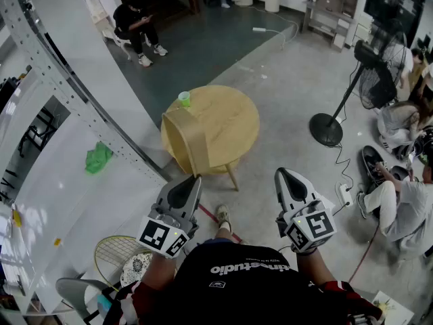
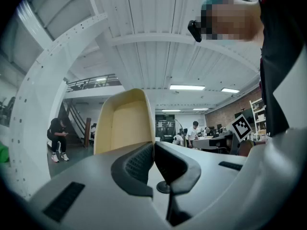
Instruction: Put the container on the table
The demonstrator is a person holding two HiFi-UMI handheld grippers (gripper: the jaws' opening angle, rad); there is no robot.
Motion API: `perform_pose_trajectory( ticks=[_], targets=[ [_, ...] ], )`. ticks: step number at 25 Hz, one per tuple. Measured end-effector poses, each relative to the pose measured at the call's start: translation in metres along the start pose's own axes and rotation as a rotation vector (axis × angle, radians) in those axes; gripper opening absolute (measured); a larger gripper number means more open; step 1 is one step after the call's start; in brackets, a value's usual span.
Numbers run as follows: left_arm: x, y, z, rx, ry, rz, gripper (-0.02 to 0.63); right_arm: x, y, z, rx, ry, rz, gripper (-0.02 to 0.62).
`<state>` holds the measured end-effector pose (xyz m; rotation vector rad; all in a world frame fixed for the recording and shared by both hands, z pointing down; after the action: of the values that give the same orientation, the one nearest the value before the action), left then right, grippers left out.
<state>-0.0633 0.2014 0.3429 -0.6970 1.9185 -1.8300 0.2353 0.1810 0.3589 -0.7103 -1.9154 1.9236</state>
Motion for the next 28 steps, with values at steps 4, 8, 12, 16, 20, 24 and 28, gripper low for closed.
perform_pose_trajectory(
  ticks=[4,8,12,16,20,24,28],
  targets=[
    [0.0,-0.001,-0.001,-0.002,0.002,-0.008,0.029,0.001,-0.006,-0.002,0.013,-0.007,0.026,0.011],
    [0.002,-0.001,-0.004,0.007,0.01,-0.002,0.029,0.003,-0.005,0.002,0.023,0.004,0.01,0.011],
    [0.005,-0.003,-0.003,0.008,0.011,-0.013,0.029,0.003,-0.005,0.006,0.029,0.003,0.014,0.011],
    [0.006,-0.004,0.001,0.012,0.013,-0.016,0.029,-0.001,-0.004,0.011,0.034,-0.005,0.024,0.011],
    [0.013,-0.007,0.009,0.018,0.019,-0.024,0.029,-0.007,-0.006,0.019,0.048,0.006,0.034,0.011],
    [0.024,-0.013,0.008,0.032,0.025,-0.027,0.029,-0.005,-0.016,0.028,0.059,0.015,0.066,0.011],
    [0.041,-0.019,0.017,0.05,0.03,-0.029,0.029,-0.009,-0.023,0.049,0.069,0.027,0.075,0.011]
  ],
)
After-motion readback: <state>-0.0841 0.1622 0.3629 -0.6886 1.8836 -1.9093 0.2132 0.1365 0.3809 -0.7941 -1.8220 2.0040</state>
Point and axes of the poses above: the fingertips, and each gripper's own axes: z forward along the fingers, x to its left, y out of its top, the point moved 10 cm from there along -z, backward along the fingers, and after that the axes turned 3 degrees about -z, right-handed, at the moved point
